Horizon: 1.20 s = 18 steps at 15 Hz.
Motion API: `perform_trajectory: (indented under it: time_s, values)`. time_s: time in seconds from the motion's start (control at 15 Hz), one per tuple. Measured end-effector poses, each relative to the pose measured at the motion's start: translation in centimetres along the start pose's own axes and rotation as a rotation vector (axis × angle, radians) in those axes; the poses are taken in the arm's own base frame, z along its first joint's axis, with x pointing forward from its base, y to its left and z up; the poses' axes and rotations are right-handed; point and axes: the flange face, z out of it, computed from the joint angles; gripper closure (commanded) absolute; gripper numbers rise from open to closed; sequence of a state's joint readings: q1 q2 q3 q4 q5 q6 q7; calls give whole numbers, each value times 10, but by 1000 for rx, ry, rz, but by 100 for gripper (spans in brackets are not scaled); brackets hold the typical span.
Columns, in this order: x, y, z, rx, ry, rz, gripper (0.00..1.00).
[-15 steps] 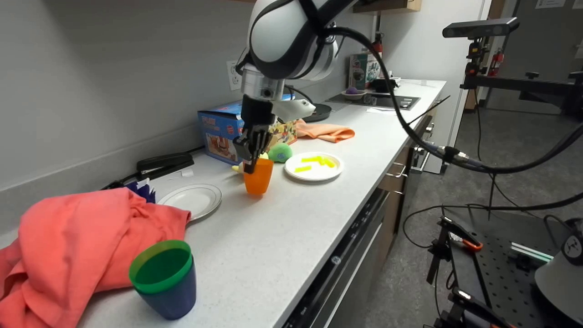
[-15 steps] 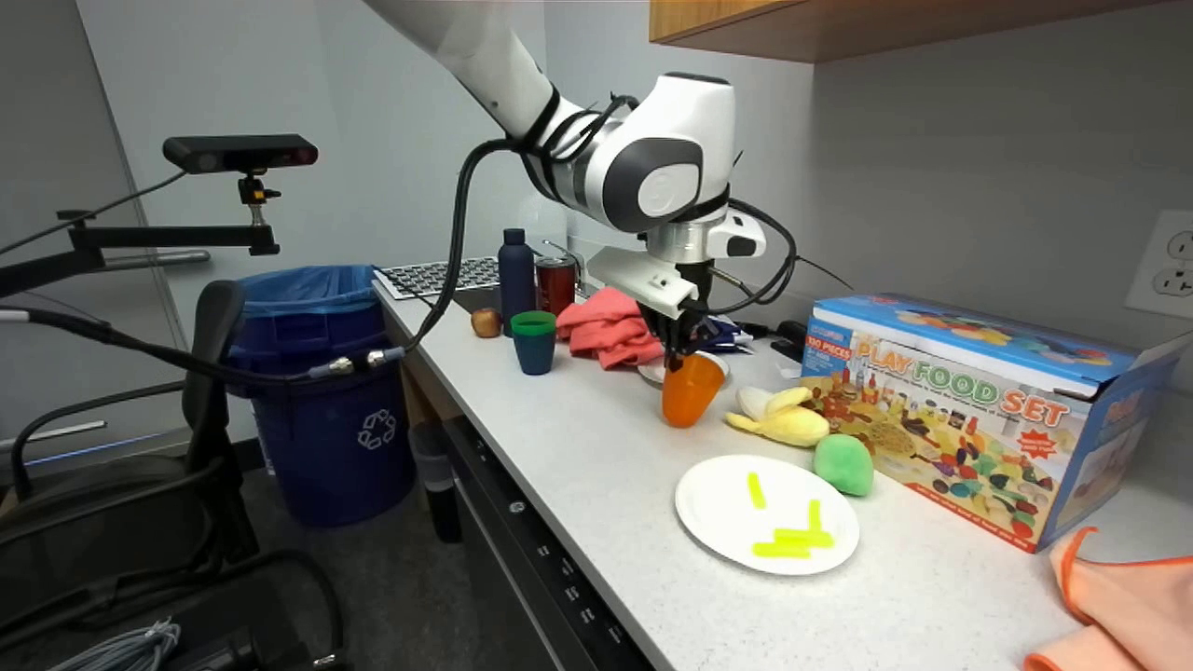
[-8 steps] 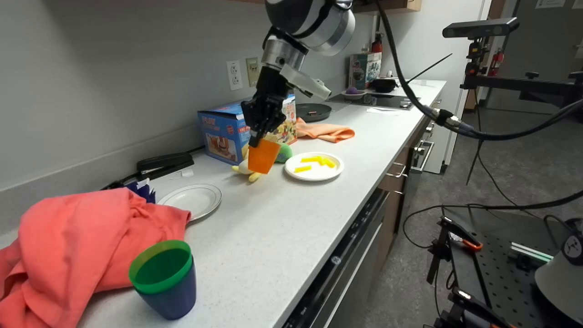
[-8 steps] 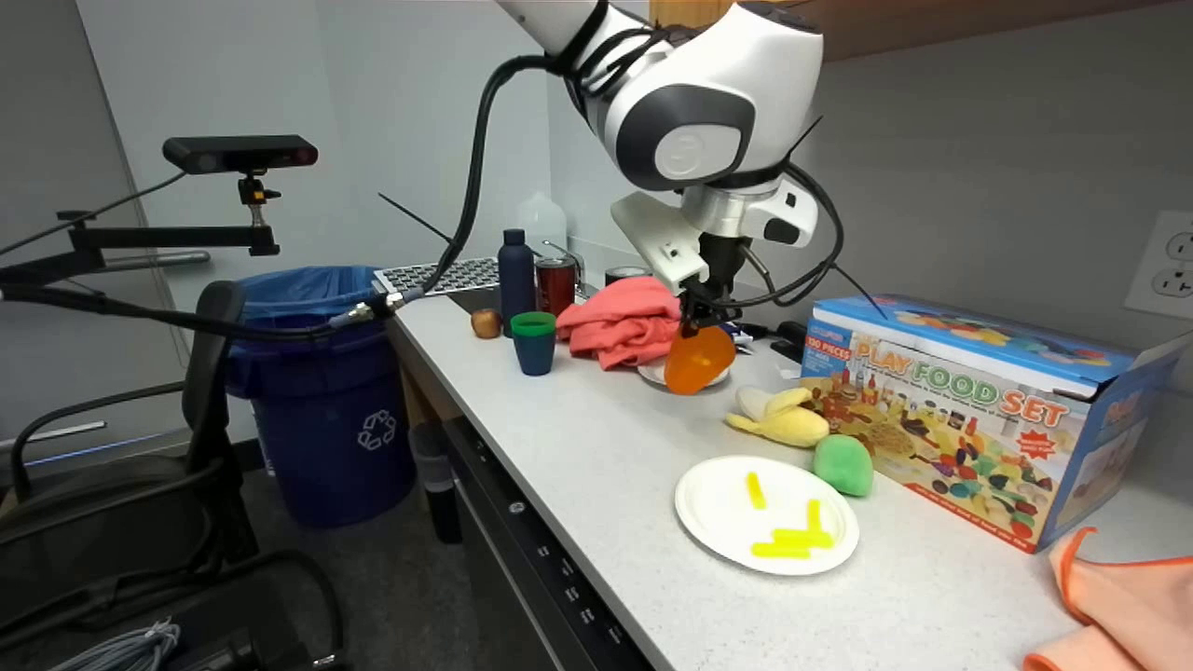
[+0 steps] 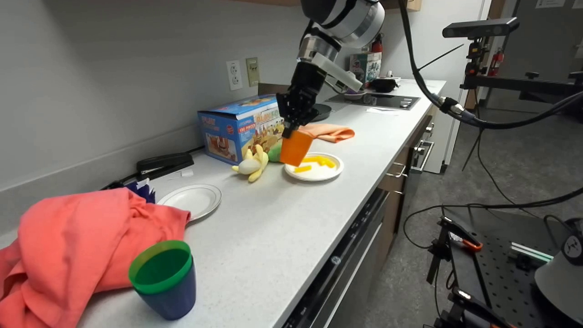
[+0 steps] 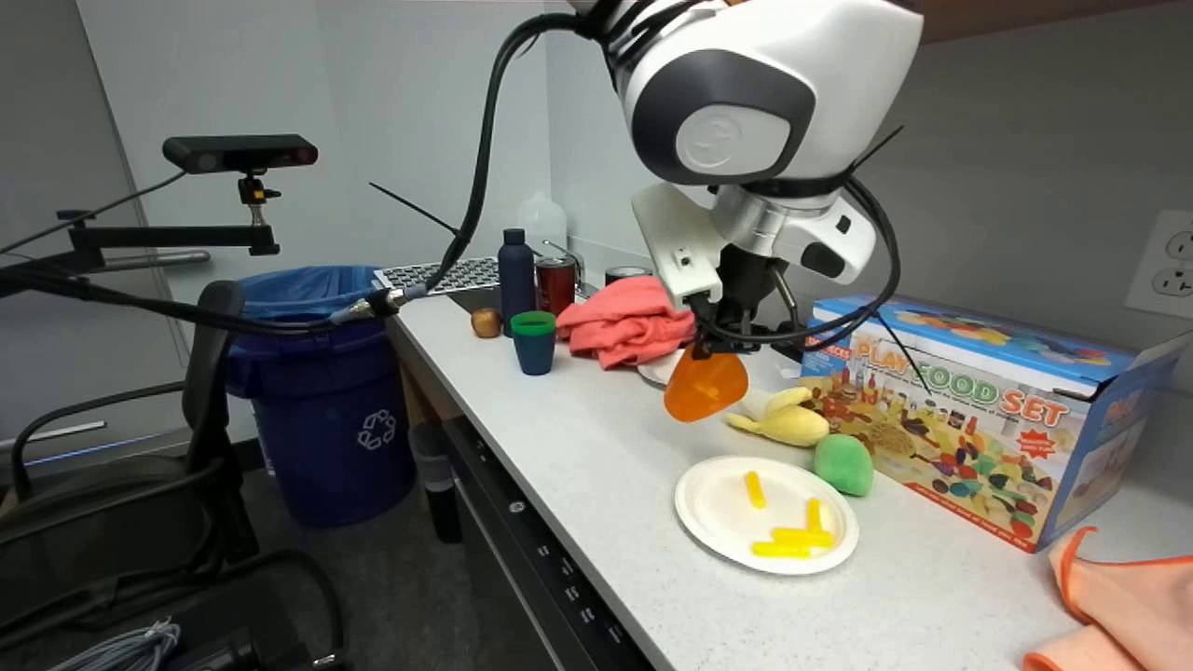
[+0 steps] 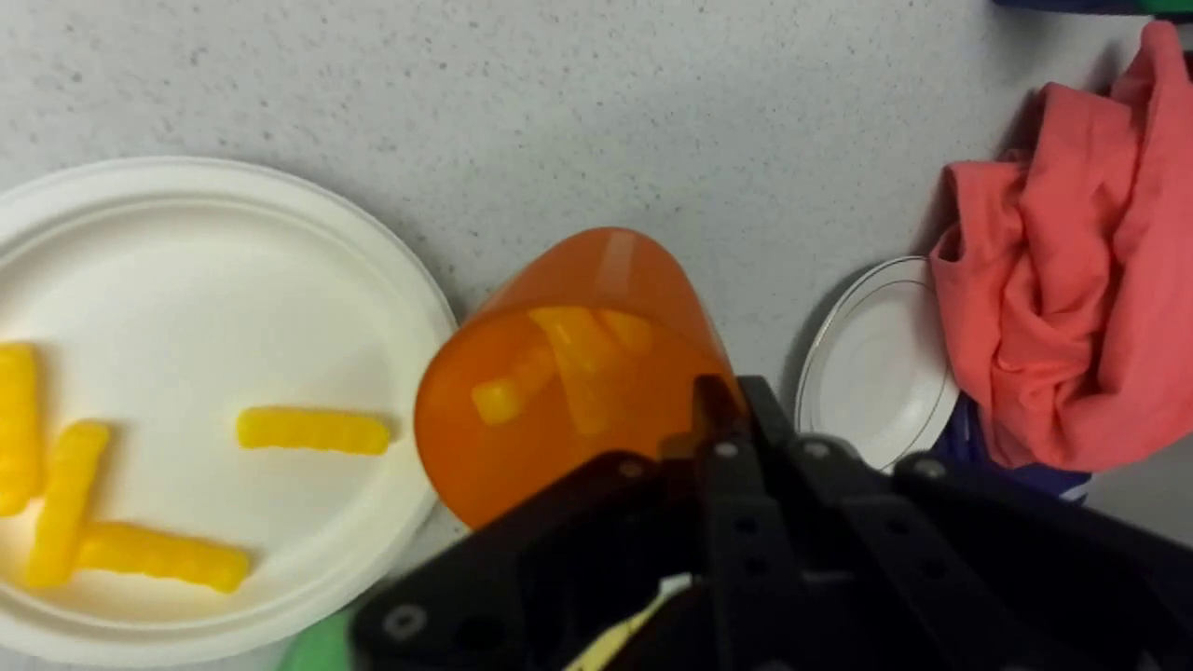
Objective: Pour the chips from the orange cup onto the white plate
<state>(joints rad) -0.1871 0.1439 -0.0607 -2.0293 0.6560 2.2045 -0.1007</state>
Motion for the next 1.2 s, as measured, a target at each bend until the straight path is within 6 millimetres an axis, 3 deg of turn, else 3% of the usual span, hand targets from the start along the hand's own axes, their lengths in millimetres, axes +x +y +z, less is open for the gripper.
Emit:
perform_trajectory:
  time_s: [0.13,0.27,0.87,1.2]
  values:
    - [1,16,-1,34,6,59,99]
    - [2,20,-2,37,26,67,99]
    - [4,-4,-2,2,114,-5,96]
    - [4,-2,2,-1,109,-2,96]
